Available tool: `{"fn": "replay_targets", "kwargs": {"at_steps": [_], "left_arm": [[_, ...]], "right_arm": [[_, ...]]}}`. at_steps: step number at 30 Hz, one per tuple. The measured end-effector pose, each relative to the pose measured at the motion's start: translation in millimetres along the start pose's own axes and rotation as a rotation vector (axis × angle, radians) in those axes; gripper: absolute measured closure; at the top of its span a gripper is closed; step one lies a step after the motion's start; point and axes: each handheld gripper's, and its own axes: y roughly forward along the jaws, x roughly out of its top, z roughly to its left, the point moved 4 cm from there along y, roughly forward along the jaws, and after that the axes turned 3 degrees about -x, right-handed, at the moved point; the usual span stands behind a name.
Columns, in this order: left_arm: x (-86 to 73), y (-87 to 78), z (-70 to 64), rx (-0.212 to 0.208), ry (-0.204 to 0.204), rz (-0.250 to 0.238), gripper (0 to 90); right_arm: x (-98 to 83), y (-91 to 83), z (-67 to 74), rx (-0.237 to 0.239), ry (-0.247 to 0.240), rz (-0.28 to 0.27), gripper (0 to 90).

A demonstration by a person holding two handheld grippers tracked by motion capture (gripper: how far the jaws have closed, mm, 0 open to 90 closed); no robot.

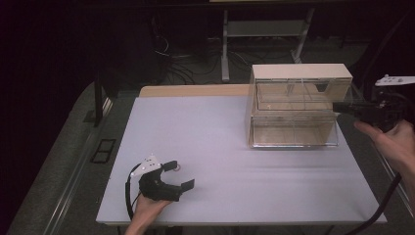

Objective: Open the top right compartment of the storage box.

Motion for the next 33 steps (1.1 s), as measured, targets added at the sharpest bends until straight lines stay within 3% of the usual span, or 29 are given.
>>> {"fn": "replay_targets", "kwargs": {"at_steps": [12, 27, 33], "left_arm": [[0.2, -0.6, -0.1, -0.001, 0.001, 0.001, 0.0], [0.8, -0.7, -0.8, -0.008, 0.005, 0.000, 0.3], [1.3, -1.2, -1.2, -0.010, 0.005, 0.000, 0.2]], "right_arm": [[25.2, 0.4, 4.1, 0.026, -0.037, 0.030, 89.6], [47.3, -1.5, -0.2, 0.037, -0.034, 0.031, 89.6], [52.6, 0.3, -2.0, 0.031, -0.019, 0.005, 89.6]]}}
